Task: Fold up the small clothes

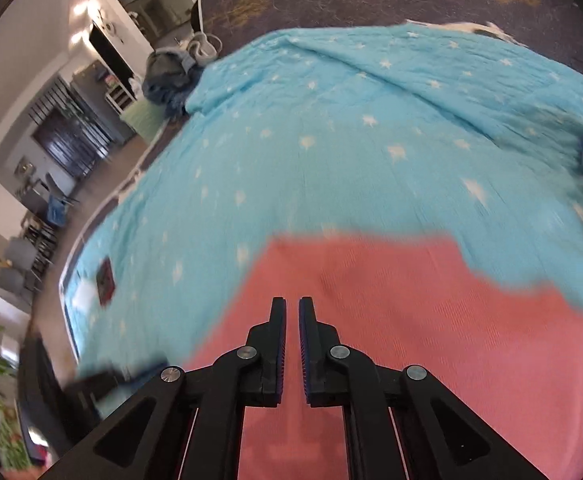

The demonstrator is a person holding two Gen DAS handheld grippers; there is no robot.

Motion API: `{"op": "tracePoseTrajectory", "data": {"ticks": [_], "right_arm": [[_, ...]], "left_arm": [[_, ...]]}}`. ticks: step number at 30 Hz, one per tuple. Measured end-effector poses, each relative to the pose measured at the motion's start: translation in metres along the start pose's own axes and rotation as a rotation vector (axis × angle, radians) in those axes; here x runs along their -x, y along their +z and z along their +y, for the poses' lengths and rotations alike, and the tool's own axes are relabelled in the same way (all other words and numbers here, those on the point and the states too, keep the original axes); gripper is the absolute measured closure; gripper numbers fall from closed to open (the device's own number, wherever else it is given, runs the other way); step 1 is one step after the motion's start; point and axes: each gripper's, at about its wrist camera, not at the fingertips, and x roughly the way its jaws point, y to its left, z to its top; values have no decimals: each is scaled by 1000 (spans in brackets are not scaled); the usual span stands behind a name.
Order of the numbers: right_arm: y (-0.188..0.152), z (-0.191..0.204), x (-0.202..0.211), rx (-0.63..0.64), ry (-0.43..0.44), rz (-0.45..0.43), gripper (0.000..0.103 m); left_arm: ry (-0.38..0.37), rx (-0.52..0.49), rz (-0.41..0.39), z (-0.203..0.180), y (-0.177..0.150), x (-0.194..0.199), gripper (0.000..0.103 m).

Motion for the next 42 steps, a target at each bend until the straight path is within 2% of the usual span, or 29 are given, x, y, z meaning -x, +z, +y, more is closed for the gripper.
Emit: {"op": "tracePoseTrajectory", "data": {"ticks": [2, 4, 6, 7, 9, 11, 12, 13, 14, 15, 17, 20, 21, 24, 25, 28, 31, 32, 34, 36, 38, 39, 42], "right_arm": [[-39, -11, 25, -36, -22, -5, 95], [-78, -29, 54, -100, -28, -34, 94], [-118, -52, 83, -192, -48, -73, 91], [-142, -67, 98, -257, -62, -96, 90], [-190, -93, 124, -393, -89, -133, 87], [-226, -107, 140, -485, -93, -144, 87], [-241, -109, 147, -511, -87, -152, 87], [-253, -110, 154, -525, -85, -161, 86], [-267, -108, 160, -533, -88, -173, 86], [-277, -106, 166, -540, -89, -186, 83], [-293, -103, 170, -566, -70, -206, 79], [-309, -95, 167, -593, -49, -222, 79], [-310, -94, 167, -592, -50, -224, 79], [-316, -85, 169, -570, -66, -237, 79], [-323, -87, 173, -566, -68, -240, 78], [-332, -87, 177, -566, -69, -248, 75], [-342, -87, 186, -578, -72, -259, 74], [-345, -86, 188, -576, -78, -258, 73], [-350, -83, 192, -564, -98, -250, 72], [-356, -79, 194, -547, -119, -234, 62], [-367, -75, 196, -532, -168, -218, 49], [-373, -73, 197, -519, -193, -210, 49], [-389, -70, 203, -508, -193, -209, 49]], "left_arm": [[-31, -8, -25, -1, 2, 15, 79], [-28, -40, -27, -2, 9, 15, 75], [-24, -72, -10, -7, 16, 4, 54], [-11, -81, 9, -9, 18, -4, 51], [43, -75, 62, -8, 21, -25, 50], [25, -36, 93, 1, 24, -42, 50], [-7, -8, 86, 3, 25, -43, 56], [-46, 15, 74, 6, 29, -42, 66], [-118, 35, 83, 8, 33, -42, 96], [-218, 73, 120, 9, 39, -41, 100], [-248, 106, 61, 7, 52, -20, 100], [-223, 76, -6, 0, 62, 14, 100], [-192, 57, -15, -1, 62, 20, 101], [13, -12, -47, 3, 54, 27, 101], [23, -1, -39, 11, 49, 27, 101], [-20, 101, 38, 41, 24, 23, 101], [-73, 93, 107, 42, -13, 28, 101], [-101, 73, 135, 39, -30, 31, 98], [-157, 56, 170, 32, -53, 39, 84], [-203, 42, 149, 25, -73, 55, 60], [-213, 24, 134, 21, -88, 72, 51], [-213, 19, 131, 19, -96, 79, 51], [-204, 11, 138, 18, -110, 92, 51]]}}
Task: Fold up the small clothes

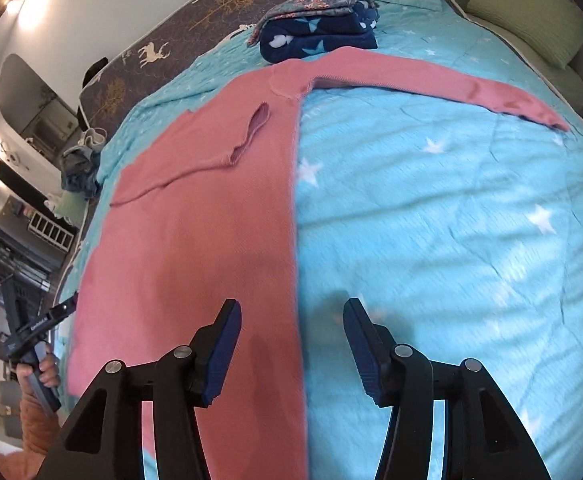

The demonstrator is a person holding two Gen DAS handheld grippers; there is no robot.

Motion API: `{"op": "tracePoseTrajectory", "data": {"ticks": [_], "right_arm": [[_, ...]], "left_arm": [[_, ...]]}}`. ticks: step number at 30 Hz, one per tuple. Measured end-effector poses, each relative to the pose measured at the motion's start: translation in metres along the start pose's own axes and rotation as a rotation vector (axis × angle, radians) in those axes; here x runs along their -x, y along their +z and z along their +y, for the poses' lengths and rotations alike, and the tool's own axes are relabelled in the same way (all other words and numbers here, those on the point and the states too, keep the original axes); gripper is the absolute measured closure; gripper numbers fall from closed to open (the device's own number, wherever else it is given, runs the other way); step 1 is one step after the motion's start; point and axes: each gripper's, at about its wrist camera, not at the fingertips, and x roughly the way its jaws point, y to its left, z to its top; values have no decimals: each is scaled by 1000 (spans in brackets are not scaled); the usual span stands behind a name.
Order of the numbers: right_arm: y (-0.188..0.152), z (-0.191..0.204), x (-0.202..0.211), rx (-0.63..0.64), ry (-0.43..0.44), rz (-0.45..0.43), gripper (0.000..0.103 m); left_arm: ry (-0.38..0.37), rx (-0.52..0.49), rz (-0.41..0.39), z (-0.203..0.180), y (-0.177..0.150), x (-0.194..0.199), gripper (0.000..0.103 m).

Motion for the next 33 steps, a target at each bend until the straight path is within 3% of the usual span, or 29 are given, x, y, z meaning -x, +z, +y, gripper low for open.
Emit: {"op": "tracePoseTrajectory", "data": {"ticks": [9, 10, 11, 12, 14, 16, 17, 18, 20, 21, 22, 24, 26, 28, 30, 33], "right_arm": [[-24, 14, 7, 102, -31, -10, 49], [-25, 18, 5, 119, -43, -13, 53], [-24, 23, 3, 137, -47, -7, 86], [-23, 24, 0, 127, -34, 13, 99], [-21, 21, 6, 78, -47, 2, 101], [-18, 8, 21, -9, -25, -16, 101], [-16, -1, 30, -47, -2, -26, 101], [-15, -11, 38, -66, -37, -44, 102], [-15, -29, 48, -73, -229, -78, 102], [-16, -44, 49, -115, -261, -71, 102], [-19, -56, 49, -160, -227, -57, 102], [-27, -67, 45, -210, -80, -21, 99], [-34, -56, 42, -165, 14, 4, 94], [-40, -36, 38, -80, 57, 32, 75], [-46, -18, 38, -10, 73, 26, 42], [-53, -3, 32, 37, 107, 35, 30]], "left_arm": [[-1, -49, -1, -18, -22, 4, 51], [-7, -59, 3, -23, -23, 3, 51], [-11, -65, 6, -27, -23, 3, 51], [-16, -72, 10, -30, -24, 3, 54], [-35, -86, 24, -37, -25, 6, 70], [-32, -92, 19, -40, -28, 13, 70], [-21, -97, 9, -41, -31, 18, 68], [-17, -97, 9, -41, -33, 20, 61], [-20, -84, 19, -37, -38, 23, 47], [-18, -72, 18, -35, -42, 24, 45], [-15, -65, 20, -34, -44, 24, 45], [-8, -46, 37, -31, -50, 23, 45], [3, -28, 45, -28, -55, 23, 45], [13, -34, 45, -29, -60, 30, 44], [16, -55, 47, -31, -66, 39, 44], [7, -98, 53, -35, -80, 46, 33]]}}
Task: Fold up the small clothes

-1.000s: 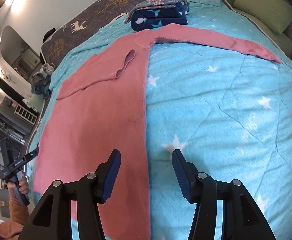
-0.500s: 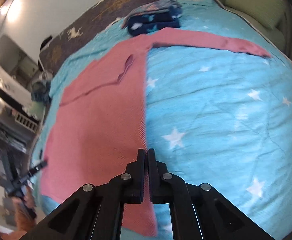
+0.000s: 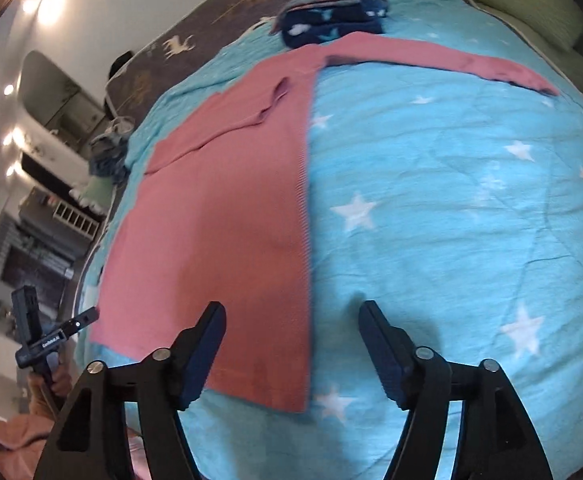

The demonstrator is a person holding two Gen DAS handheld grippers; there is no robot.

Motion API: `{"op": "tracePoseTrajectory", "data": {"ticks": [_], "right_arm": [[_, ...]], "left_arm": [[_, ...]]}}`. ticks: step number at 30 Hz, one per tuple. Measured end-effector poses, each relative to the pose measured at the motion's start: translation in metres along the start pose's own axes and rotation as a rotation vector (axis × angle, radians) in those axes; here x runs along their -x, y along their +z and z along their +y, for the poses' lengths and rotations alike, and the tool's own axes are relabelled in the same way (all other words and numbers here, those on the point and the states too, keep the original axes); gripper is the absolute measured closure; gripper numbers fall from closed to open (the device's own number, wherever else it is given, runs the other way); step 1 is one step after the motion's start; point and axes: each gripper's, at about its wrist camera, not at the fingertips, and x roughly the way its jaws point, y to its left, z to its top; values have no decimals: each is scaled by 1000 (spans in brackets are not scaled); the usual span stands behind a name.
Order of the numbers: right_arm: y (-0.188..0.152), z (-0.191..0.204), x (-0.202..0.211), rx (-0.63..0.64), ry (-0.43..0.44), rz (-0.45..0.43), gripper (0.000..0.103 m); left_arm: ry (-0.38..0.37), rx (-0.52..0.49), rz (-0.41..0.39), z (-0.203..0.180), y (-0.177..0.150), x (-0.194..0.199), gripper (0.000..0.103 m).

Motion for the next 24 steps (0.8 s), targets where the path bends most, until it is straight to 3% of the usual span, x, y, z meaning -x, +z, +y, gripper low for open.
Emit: {"op": "tracePoseTrajectory", "data": {"ticks": [4, 6, 7, 8, 9, 12, 14, 16, 18, 22, 24], "right_arm": [[4, 18, -15, 58, -11, -8, 30], [11, 24, -26, 64, 12, 35, 96], [17, 22, -32, 18, 40, 69, 99], [20, 22, -30, -6, 56, 59, 99], [23, 23, -21, -23, 55, 33, 99], [30, 17, 25, -47, 56, -65, 99], [28, 9, 44, -50, -21, -93, 99], [24, -7, 45, -88, -102, -73, 101], [15, -26, 36, -147, -113, -35, 101], [1, -35, 20, -197, -53, 2, 96], [1, -34, 23, -202, -17, -24, 84]], "left_arm": [[3, -24, 12, -7, -9, -9, 28], [-2, -15, -16, -10, -7, -12, 25], [2, -7, -28, -12, -5, -12, 28], [6, -8, -46, -15, -3, -9, 65], [-5, -20, -36, -19, -1, -8, 95], [-5, -83, -55, -36, -3, 10, 94], [-20, -156, -71, -48, -7, 23, 94], [-45, -203, -90, -54, -12, 30, 83], [-31, -198, -78, -52, -13, 25, 48], [-13, -115, 16, -38, -16, -1, 44], [-45, -68, 27, -29, -20, -9, 44]]}}
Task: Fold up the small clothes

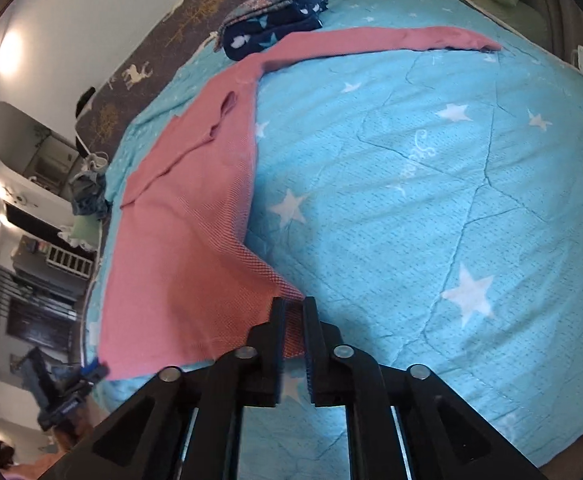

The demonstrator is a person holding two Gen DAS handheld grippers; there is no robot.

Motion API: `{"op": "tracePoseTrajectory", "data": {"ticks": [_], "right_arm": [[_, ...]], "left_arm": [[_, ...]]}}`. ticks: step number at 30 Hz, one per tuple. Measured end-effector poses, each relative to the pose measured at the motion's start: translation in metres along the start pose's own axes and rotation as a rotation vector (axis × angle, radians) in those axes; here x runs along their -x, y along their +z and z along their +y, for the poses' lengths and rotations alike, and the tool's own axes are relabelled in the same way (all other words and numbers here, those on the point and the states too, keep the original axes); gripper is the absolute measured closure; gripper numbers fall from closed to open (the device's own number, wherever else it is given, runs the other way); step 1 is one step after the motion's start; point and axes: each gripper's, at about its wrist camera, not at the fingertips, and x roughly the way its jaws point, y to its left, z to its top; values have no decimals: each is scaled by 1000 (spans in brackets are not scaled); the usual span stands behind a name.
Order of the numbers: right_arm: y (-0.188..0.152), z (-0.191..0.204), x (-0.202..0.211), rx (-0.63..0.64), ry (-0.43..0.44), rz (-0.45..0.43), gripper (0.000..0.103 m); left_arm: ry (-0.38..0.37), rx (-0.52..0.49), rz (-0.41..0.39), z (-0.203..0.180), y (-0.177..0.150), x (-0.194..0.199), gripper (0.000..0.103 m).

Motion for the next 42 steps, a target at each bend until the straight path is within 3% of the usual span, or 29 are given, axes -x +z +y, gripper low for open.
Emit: {"op": "tracePoseTrajectory", "data": {"ticks": [1, 2, 3, 4, 5, 7, 8, 9, 10, 11, 13, 15, 17, 22, 24, 28, 30, 31, 32, 34, 38, 42], "right_arm": [[2, -1, 3, 0, 14, -3, 77], [1, -2, 7, 4, 22, -2, 58], [-1, -5, 9, 10, 28, -3, 43], [-1, -6, 10, 21, 39, -5, 40], [0, -3, 7, 29, 53, -1, 39], [1, 7, -6, 61, 71, 13, 37], [2, 12, -10, 91, 41, 13, 48], [3, 21, -16, 127, -38, 22, 98], [6, 23, -19, 114, -35, 56, 95], [6, 24, -14, 68, 41, 66, 96], [2, 31, 5, 59, 116, 63, 96], [-4, 41, 23, 96, 85, 68, 96], [-9, 40, 24, 91, 48, 102, 96], [-26, 24, -11, 60, -101, 227, 97], [-28, 18, -9, 21, -64, 215, 96], [-14, 20, 9, 5, -77, 108, 86], [-3, 20, 17, 8, -78, 52, 81], [2, 19, 19, 7, -72, 31, 80], [8, 18, 21, 4, -63, 2, 79], [21, 11, 24, -19, -31, -57, 78], [56, -24, 22, -202, 86, -188, 56], [101, -78, 9, -422, 168, -276, 52]], "left_arm": [[-17, 10, -15, 2, 0, 1, 44], [-42, 18, -34, 2, -1, 2, 44], [-73, 25, -48, 1, -1, 3, 51], [-115, 35, -58, -2, 0, 1, 62], [-151, 42, -57, -4, 1, -2, 90], [-125, 42, -56, -11, 4, -8, 96], [-101, 33, -69, -14, 6, -5, 97], [-75, 28, -96, -16, 9, 5, 97], [-62, 26, -136, -17, 12, 21, 97], [-55, 21, -174, -15, 13, 38, 97], [35, -14, -237, -13, 14, 77, 98], [96, -32, -242, -8, 9, 96, 100], [75, -18, -213, 0, -2, 104, 100], [101, 44, -95, 15, -15, 64, 100], [83, 77, -70, 20, -11, 50, 100], [86, 13, -111, 1, 18, 42, 94], [96, -48, -163, -16, 38, 42, 70], [94, -73, -182, -23, 48, 40, 64], [90, -93, -197, -30, 60, 37, 59], [78, -124, -200, -42, 83, 28, 59], [54, -137, -178, -61, 121, 4, 52], [67, -123, -208, -76, 148, -20, 44]]}}
